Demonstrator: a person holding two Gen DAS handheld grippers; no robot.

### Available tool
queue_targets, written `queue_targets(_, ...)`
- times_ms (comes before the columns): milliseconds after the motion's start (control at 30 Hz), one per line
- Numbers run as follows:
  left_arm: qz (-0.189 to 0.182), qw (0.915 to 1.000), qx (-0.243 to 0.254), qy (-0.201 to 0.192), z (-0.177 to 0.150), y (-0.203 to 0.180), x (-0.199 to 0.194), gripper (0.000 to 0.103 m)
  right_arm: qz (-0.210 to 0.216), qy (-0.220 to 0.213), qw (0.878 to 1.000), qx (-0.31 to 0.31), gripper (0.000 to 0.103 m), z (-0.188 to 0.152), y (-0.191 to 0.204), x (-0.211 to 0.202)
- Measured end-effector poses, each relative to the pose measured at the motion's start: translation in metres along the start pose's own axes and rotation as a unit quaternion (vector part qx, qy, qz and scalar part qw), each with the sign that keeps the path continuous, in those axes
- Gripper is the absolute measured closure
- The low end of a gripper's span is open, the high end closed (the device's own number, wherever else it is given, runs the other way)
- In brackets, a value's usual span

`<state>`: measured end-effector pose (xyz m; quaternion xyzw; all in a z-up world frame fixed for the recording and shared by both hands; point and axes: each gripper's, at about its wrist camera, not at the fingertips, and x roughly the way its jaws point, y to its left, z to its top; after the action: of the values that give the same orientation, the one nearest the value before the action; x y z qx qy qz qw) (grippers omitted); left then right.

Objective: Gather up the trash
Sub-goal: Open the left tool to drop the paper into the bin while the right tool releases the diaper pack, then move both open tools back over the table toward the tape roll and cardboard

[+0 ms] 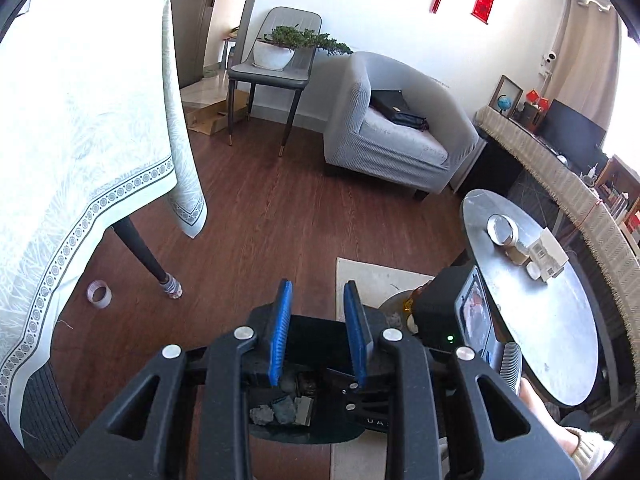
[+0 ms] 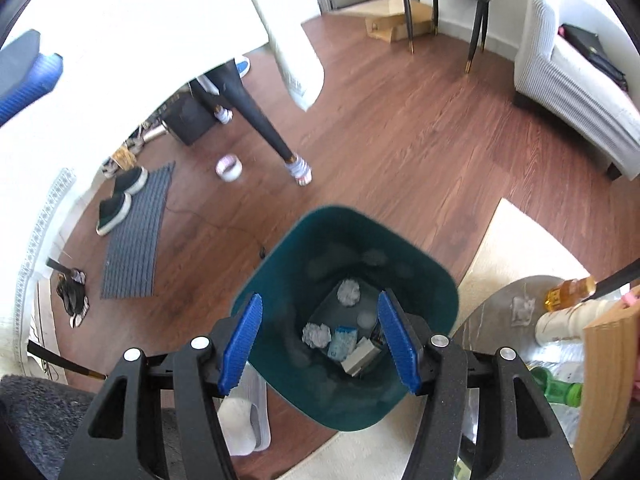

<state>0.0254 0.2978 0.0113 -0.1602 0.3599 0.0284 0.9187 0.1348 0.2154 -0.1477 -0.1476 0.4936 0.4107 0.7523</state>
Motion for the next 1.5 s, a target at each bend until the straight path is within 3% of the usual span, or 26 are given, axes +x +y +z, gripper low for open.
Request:
queue_targets(233,-0.006,0.9996,-0.02,-0.019,0.008,-0.007,-0.002,0.075,-0.026,-0.063,0.997,-0.02,0.042,0.005,0.002,-0.057)
queue_targets(600,-0.029,0.9987,-0.013,-0.04,0.015,-0.044,0.002,0.075,-0.057,-0.148,0.987,0.0,0.042,-0.006,-0.038,-0.151)
queue_targets(700,-0.016,0.9989,0.007,-0.044,0.018,-0.061,0.003,0.075,-0.075,-0.166,0.983,0.013,0.042,-0.011,-0.057,-0.175)
queue_targets(1033,-0.039,0.9984,0.013,-0.04,0.046,-0.116,0.03,0.075,-0.135,-0.223,0.962,0.087,0.042,-0.033,-0.153,-0.266)
queue_targets(1200,-0.058,0.9973,0.033,-0.03,0.051,-0.161,0.06,0.068,-0.145,-0.243,0.951,0.126,0.038,-0.052,-0.201,-0.29)
queue_targets(1333,-0.07,0.9953,0.064,-0.018,0.046,-0.194,0.082,0.048,-0.141,-0.236,0.949,0.154,0.034,-0.068,-0.23,-0.288)
queue_targets(1500,-0.072,0.9942,0.078,0.011,0.035,-0.226,0.116,0.044,-0.124,-0.234,0.947,0.185,0.025,-0.084,-0.248,-0.28)
